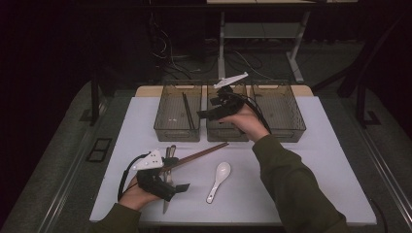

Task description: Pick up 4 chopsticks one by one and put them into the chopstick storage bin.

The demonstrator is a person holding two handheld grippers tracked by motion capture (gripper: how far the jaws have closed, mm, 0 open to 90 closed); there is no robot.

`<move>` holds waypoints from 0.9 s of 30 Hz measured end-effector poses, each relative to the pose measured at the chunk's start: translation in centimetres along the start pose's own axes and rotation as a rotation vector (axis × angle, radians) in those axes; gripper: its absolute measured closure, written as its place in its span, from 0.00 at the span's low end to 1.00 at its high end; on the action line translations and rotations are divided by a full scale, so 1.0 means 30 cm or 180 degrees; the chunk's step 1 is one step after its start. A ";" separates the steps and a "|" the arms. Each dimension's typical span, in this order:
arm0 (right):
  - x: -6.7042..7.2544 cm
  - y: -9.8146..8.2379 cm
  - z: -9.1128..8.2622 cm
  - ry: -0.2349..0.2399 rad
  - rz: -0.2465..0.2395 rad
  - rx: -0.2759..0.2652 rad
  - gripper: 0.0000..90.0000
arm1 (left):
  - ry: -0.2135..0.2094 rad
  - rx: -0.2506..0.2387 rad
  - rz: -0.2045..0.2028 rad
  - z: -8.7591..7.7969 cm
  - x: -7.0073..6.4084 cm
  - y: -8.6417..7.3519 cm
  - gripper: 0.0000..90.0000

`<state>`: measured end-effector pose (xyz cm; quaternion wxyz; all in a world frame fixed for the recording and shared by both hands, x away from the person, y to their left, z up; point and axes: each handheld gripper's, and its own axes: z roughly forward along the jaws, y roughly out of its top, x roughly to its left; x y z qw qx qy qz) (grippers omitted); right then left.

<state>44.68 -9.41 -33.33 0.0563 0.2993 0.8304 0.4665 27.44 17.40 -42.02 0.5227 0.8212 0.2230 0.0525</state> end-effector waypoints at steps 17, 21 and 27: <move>-0.037 -0.207 -0.234 -0.0324 0.0028 -0.0272 0.15 | 0.0028 0.0018 -0.0060 0.000 0.004 -0.010 0.00; -0.028 -0.265 -0.288 -0.0401 0.0034 -0.0381 0.15 | 0.0029 0.0026 -0.0070 0.001 0.003 -0.010 0.00; -0.013 -0.340 -0.329 -0.0524 0.0016 -0.0454 0.15 | 0.0031 0.0025 -0.0065 -0.001 0.004 -0.011 0.00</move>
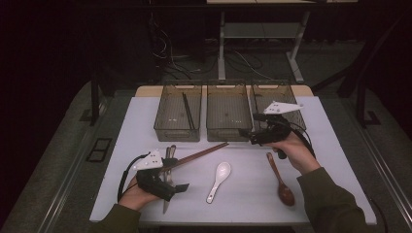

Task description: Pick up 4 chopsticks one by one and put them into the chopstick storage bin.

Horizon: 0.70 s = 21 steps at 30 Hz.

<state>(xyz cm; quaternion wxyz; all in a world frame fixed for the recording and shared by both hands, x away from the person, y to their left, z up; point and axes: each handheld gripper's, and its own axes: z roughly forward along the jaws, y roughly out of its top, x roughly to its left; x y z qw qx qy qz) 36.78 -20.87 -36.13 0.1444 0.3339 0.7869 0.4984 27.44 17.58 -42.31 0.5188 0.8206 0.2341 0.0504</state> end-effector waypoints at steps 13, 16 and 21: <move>0.046 -0.202 -0.103 -0.0069 0.0020 0.0021 0.15 | 0.0073 0.0004 -0.0021 -0.001 -0.002 0.001 0.00; 0.050 -0.236 -0.129 -0.0099 -0.0016 0.0030 0.15 | 0.0076 0.0003 -0.0011 -0.002 0.000 0.003 0.00; 0.040 -0.276 -0.175 -0.0113 0.0048 0.0019 0.15 | 0.0079 0.0014 -0.0010 -0.003 0.001 0.004 0.00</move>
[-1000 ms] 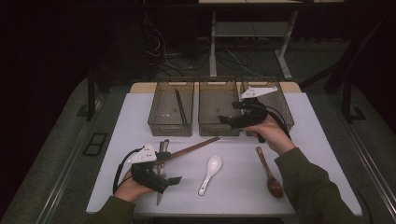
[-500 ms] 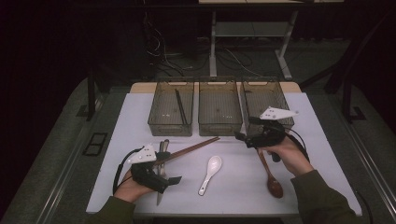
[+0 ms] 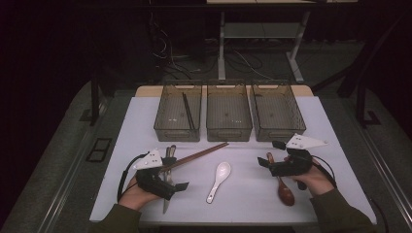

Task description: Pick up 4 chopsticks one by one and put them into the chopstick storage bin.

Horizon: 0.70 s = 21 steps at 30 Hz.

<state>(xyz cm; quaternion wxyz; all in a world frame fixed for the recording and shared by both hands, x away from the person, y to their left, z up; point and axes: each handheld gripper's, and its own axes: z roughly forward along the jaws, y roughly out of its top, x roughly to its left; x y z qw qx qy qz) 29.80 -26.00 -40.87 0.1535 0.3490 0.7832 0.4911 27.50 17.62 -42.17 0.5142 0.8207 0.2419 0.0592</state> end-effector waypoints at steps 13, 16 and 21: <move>-0.015 -0.138 -0.097 -0.0196 0.0149 0.0015 0.15 | 0.0059 0.0006 0.0013 -0.001 0.003 0.002 0.01; -0.011 -0.156 -0.116 -0.0206 0.0211 0.0004 0.15 | 0.0072 0.0012 0.0019 -0.001 0.005 0.005 0.02; -0.008 -0.176 -0.137 -0.0213 0.0214 0.0037 0.15 | 0.0152 0.0064 0.0013 -0.001 0.010 0.015 0.07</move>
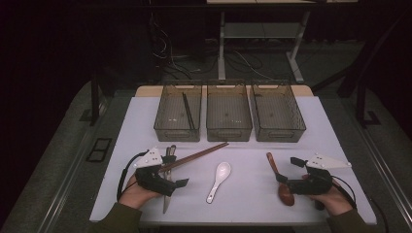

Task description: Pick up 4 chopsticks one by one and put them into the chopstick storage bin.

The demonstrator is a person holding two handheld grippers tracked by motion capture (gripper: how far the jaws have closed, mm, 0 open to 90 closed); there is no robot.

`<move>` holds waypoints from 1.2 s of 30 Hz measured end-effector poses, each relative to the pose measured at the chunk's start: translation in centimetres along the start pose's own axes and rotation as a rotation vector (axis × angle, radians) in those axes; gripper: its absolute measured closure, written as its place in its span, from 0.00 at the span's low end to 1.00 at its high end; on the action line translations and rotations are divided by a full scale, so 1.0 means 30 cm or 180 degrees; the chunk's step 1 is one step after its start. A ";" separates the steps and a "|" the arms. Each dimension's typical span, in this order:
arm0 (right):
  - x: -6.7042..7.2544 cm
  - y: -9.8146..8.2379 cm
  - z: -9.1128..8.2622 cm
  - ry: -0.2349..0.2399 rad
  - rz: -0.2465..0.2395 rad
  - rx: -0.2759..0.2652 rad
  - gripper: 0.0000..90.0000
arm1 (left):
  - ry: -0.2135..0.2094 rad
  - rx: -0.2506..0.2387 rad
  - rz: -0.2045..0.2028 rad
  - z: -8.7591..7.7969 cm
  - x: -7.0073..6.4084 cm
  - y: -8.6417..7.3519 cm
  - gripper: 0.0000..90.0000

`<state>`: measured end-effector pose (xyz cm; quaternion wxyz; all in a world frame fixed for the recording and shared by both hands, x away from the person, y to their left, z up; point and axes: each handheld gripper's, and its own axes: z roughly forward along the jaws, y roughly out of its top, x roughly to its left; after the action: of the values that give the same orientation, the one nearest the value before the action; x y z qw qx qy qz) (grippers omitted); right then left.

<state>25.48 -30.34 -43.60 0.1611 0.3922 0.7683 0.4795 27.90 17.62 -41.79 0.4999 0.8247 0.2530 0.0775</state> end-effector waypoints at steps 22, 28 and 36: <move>0.000 0.000 0.002 0.0025 0.0029 0.0028 0.15 | 0.0131 0.0180 -0.0071 0.002 0.141 0.076 0.55; -0.002 0.000 0.003 0.0010 0.0013 0.0024 0.15 | 0.0160 0.0286 -0.0112 0.030 0.208 0.086 0.69; -0.003 -0.001 0.003 0.0002 0.0028 0.0026 0.15 | 0.0104 0.0392 -0.0166 0.094 0.267 0.107 0.84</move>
<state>25.60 -30.36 -43.68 0.1571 0.3960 0.7686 0.4772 36.95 18.19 -41.39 0.4459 0.8456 0.2869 0.0621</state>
